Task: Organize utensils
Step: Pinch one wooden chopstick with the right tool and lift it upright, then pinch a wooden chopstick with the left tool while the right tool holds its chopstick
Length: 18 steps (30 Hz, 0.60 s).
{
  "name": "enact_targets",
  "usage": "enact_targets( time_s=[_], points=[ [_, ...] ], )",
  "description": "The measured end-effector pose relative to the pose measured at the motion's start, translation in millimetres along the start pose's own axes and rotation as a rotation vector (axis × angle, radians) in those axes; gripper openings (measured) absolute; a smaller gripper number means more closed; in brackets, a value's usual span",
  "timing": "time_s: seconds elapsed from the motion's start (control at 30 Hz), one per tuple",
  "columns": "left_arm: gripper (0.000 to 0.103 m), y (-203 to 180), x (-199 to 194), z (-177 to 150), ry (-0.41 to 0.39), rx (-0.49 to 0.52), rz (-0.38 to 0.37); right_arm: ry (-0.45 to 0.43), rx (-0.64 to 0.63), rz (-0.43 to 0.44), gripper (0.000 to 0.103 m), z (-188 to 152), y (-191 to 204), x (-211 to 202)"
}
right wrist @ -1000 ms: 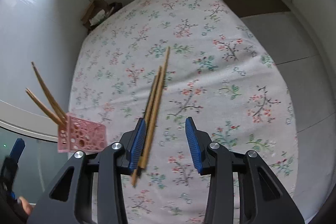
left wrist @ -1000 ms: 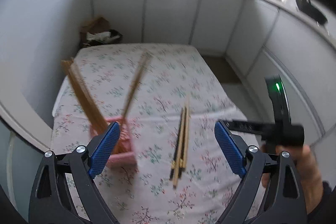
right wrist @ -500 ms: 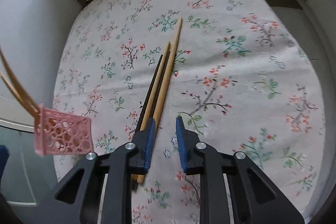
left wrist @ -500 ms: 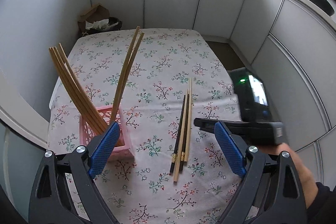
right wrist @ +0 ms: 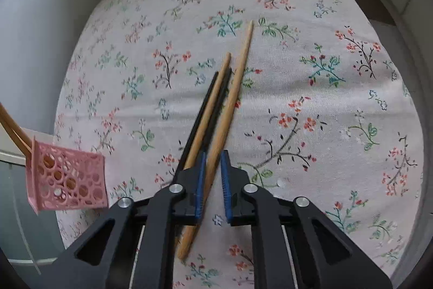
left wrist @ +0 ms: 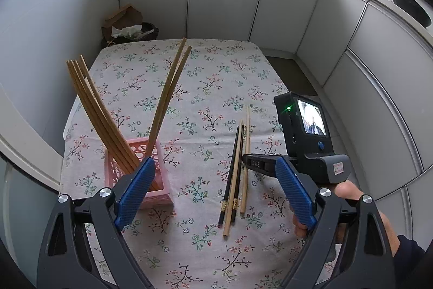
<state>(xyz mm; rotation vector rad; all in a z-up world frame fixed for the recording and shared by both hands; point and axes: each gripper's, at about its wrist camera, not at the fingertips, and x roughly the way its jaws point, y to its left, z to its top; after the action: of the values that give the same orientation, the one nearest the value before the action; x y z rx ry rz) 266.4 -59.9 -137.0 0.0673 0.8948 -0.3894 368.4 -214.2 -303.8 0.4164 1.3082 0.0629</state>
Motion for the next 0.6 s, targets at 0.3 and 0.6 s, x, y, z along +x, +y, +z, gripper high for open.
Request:
enact_targets(
  time_s=[0.3,0.6],
  points=[
    [0.086,-4.7,-3.4,-0.2,-0.006,0.002,-0.004,0.021,0.001,-0.009,0.009,7.3,2.9,1.7],
    [0.078,-26.3,7.4,-4.5,0.018,0.052,-0.044,-0.069,0.062,0.047,0.008,-5.5,-49.5,-66.1]
  ],
)
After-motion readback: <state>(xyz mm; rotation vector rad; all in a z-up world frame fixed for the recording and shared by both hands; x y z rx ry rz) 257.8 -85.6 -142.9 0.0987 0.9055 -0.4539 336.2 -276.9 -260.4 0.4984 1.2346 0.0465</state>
